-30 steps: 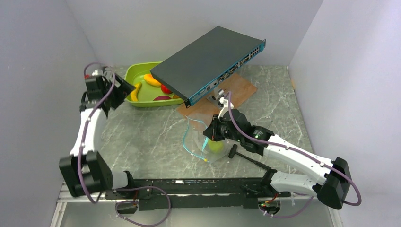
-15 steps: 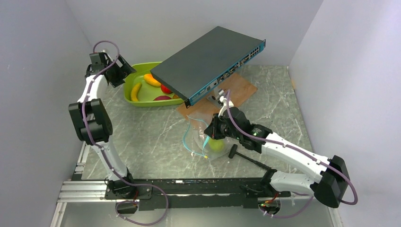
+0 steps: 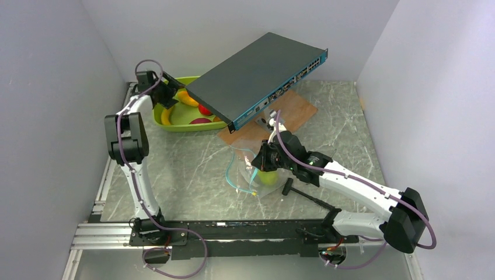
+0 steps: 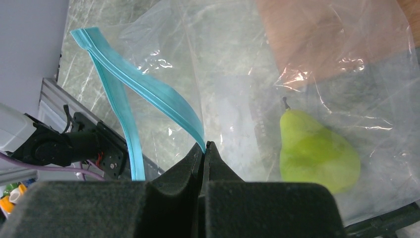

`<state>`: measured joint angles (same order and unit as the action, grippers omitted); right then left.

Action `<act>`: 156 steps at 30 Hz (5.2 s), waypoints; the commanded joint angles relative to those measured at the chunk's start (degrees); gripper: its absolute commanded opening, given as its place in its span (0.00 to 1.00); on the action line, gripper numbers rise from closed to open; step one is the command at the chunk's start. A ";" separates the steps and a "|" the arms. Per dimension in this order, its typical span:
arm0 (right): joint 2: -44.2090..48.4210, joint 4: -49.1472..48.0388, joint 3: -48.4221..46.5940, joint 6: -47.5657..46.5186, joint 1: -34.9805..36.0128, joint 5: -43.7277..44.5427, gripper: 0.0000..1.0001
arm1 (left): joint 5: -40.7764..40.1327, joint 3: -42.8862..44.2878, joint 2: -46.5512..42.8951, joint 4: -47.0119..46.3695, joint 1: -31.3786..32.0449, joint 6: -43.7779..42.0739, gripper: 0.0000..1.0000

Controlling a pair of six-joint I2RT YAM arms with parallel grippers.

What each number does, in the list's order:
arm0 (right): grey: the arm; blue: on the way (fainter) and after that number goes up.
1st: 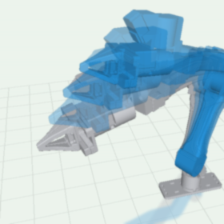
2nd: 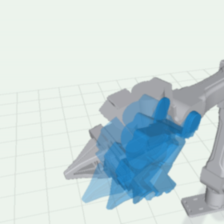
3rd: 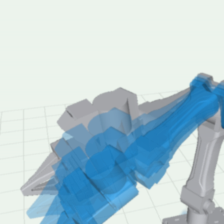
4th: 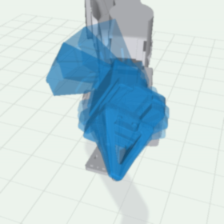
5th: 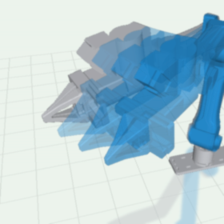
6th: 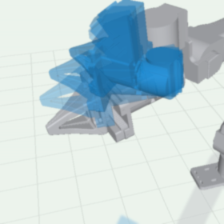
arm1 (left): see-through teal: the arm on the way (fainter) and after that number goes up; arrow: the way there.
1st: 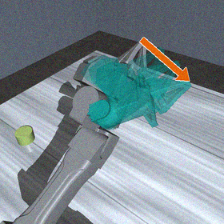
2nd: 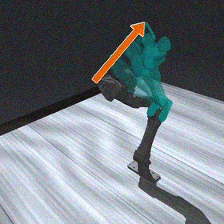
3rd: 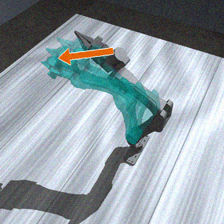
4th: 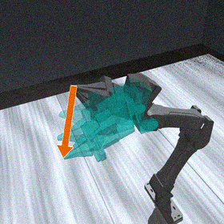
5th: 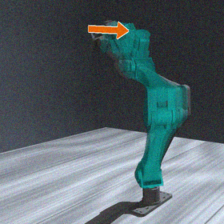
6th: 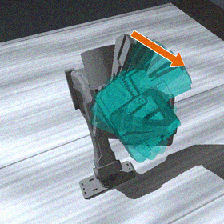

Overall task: Place the food in the zip-top bag and seal the zipper
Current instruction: Pick up the fake fruit from the bin, then place the fake fruit in the zipper food storage bag, then pick up the fake fruit from the bin.

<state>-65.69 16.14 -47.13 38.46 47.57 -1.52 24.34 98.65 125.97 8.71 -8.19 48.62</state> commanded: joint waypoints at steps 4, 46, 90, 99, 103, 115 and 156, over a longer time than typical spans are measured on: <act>0.00 -1.67 -1.56 -1.17 -0.54 0.76 0.00 | -16.94 -14.22 -4.22 -20.82 5.12 27.63 0.93; -2.73 0.79 -5.40 -2.95 -0.10 2.87 0.00 | -36.83 -12.22 -33.78 12.29 3.67 -2.11 0.34; 2.38 -5.87 -1.34 -1.58 -0.08 -8.82 0.00 | 5.34 -76.99 -82.00 -25.53 45.80 9.63 0.48; 5.85 -9.40 -0.71 -6.76 0.78 -12.83 0.00 | 3.38 -83.35 -79.13 -38.06 45.84 20.62 0.49; 5.06 -10.36 -1.21 -7.82 1.76 -16.15 0.00 | 1.06 -83.40 -77.46 -39.21 45.87 23.81 0.53; 4.41 -14.43 1.59 -2.99 6.13 -16.93 0.00 | -12.60 -88.01 -86.04 -36.02 45.83 30.20 0.68; -0.52 -11.66 1.70 2.90 -5.54 -24.15 0.00 | -45.99 -59.99 -106.85 33.13 45.79 -2.55 1.00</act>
<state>-65.69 6.39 -45.95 43.57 42.48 -24.69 -13.47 36.82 15.88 39.38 37.50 50.04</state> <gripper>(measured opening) 0.009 0.996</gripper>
